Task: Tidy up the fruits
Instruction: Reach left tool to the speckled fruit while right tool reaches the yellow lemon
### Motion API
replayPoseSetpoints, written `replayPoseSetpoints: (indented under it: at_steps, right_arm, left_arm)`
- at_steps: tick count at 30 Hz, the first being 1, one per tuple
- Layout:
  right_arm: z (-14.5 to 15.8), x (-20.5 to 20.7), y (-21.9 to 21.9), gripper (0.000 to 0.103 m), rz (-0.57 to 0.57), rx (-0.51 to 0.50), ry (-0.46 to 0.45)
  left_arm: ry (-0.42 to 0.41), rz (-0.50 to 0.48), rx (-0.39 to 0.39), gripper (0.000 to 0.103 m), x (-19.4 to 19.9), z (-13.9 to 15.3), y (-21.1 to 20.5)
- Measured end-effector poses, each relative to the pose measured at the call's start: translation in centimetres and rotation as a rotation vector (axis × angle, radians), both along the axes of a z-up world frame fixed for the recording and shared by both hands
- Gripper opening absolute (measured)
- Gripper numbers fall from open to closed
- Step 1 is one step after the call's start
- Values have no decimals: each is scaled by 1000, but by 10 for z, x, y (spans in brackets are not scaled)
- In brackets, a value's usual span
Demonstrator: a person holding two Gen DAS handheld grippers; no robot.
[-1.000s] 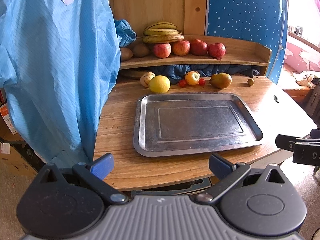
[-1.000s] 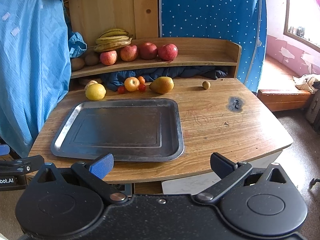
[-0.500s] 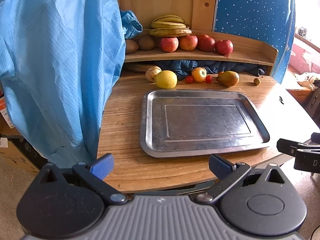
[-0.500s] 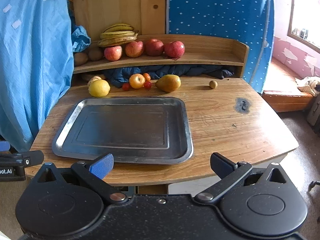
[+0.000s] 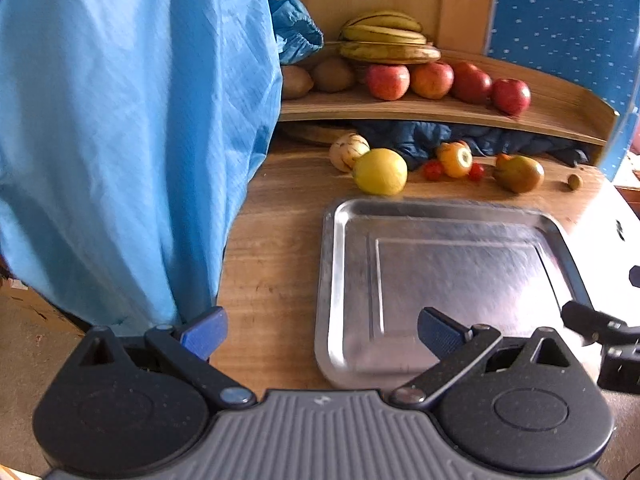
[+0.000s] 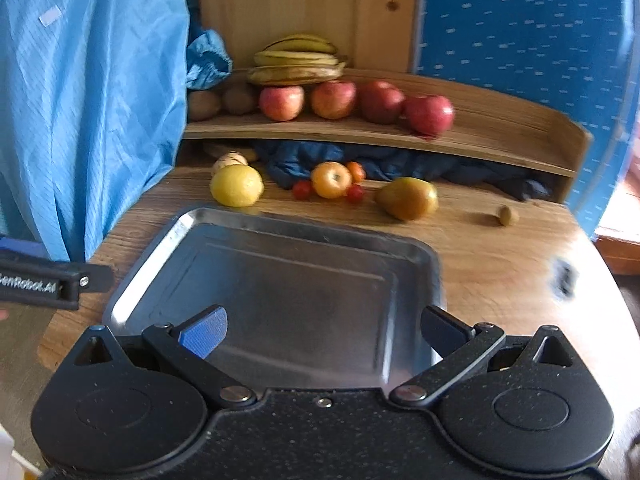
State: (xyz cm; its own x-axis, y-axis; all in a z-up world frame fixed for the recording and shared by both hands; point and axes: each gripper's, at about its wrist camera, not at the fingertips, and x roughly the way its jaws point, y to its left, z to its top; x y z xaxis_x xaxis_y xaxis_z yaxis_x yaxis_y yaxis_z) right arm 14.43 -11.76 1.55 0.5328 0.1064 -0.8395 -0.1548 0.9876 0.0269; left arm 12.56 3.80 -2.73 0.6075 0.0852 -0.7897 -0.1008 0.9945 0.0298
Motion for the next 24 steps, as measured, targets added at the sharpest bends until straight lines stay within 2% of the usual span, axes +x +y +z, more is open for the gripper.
replayPoseSetpoints:
  at_steps: [7,13,19,24]
  right_arm:
    - [-20,53,3,103,102,5,20]
    - [-38,87,6,103,193,60,21]
    - [-51,109,20,102,239,73,12]
    - [-63,125,39,102,249,94,11]
  left_arm:
    - [29,34,-16,103,63,-3,-3]
    - [33,85,-22,103,119,-1,-2]
    - [44,63,-8,103,165,-6,-4]
    - [79,38,-32,103,200,-13,8]
